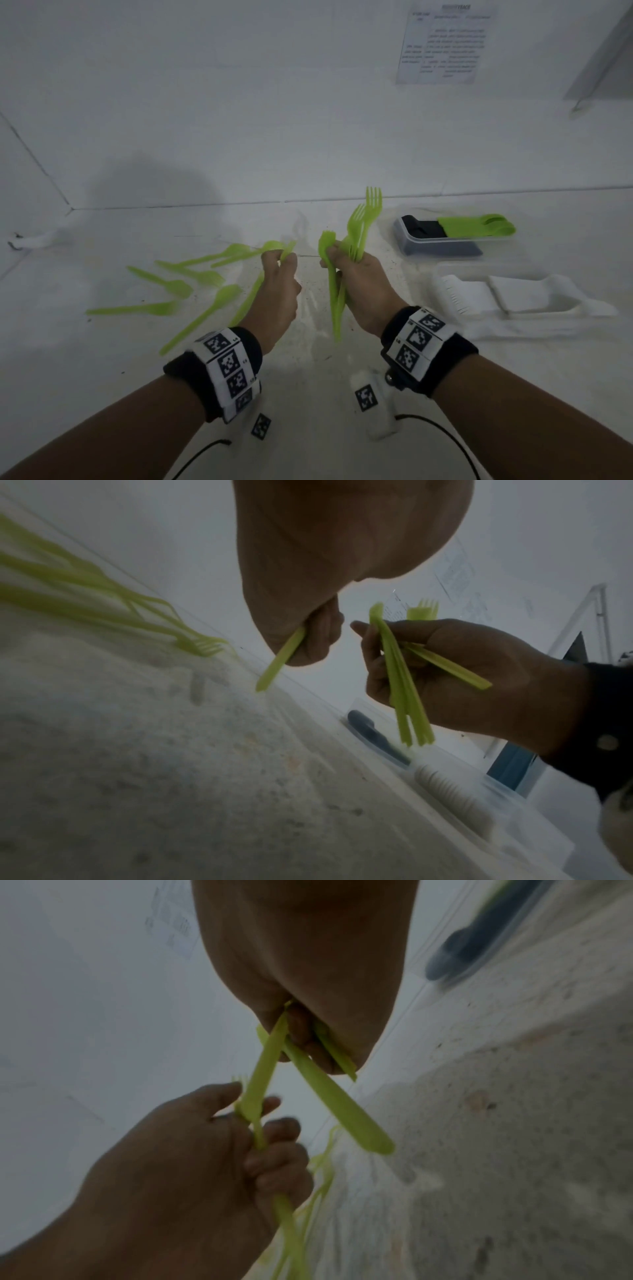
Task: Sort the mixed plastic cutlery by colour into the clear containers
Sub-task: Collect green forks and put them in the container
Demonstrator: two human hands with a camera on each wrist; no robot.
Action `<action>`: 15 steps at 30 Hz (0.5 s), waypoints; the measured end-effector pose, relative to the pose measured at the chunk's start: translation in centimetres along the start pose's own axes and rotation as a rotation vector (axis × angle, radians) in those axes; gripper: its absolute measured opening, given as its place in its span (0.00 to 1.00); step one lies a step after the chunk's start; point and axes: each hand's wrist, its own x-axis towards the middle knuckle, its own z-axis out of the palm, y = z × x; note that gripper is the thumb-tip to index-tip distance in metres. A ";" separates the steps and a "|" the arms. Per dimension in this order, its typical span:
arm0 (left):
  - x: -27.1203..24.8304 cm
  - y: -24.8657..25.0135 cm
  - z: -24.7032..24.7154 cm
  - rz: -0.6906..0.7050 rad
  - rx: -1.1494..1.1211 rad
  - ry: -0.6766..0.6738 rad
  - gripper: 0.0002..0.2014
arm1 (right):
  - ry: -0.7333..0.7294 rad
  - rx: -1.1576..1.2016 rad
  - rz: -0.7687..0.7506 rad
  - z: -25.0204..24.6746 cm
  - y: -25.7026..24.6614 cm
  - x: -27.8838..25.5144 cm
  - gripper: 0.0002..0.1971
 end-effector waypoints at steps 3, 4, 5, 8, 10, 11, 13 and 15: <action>-0.3 0.5 1.3 -0.025 -0.095 -0.075 0.16 | -0.081 0.073 0.005 1.5 0.5 -0.8 0.12; -0.4 0.5 1.6 -0.048 -0.131 -0.085 0.17 | -0.070 0.091 0.011 1.7 0.7 -0.9 0.13; -0.6 0.6 1.9 -0.069 -0.166 -0.097 0.18 | -0.045 0.093 0.014 1.9 0.7 -1.0 0.13; -0.9 0.8 2.4 -0.036 -0.146 -0.139 0.19 | -0.015 0.092 0.018 1.9 0.7 -1.0 0.14; -0.7 0.8 2.4 -0.016 -0.129 -0.141 0.19 | -0.036 0.101 0.043 1.9 0.7 -1.0 0.15; -0.5 0.9 2.3 -0.031 -0.137 -0.148 0.19 | -0.057 0.105 0.053 1.9 0.8 -1.1 0.15; 0.0 0.6 1.9 -0.060 -0.155 -0.179 0.19 | -0.089 0.094 0.064 1.9 0.8 -0.9 0.15; 0.4 0.3 1.5 -0.063 -0.155 -0.191 0.17 | -0.122 0.065 0.068 1.8 0.8 -0.6 0.16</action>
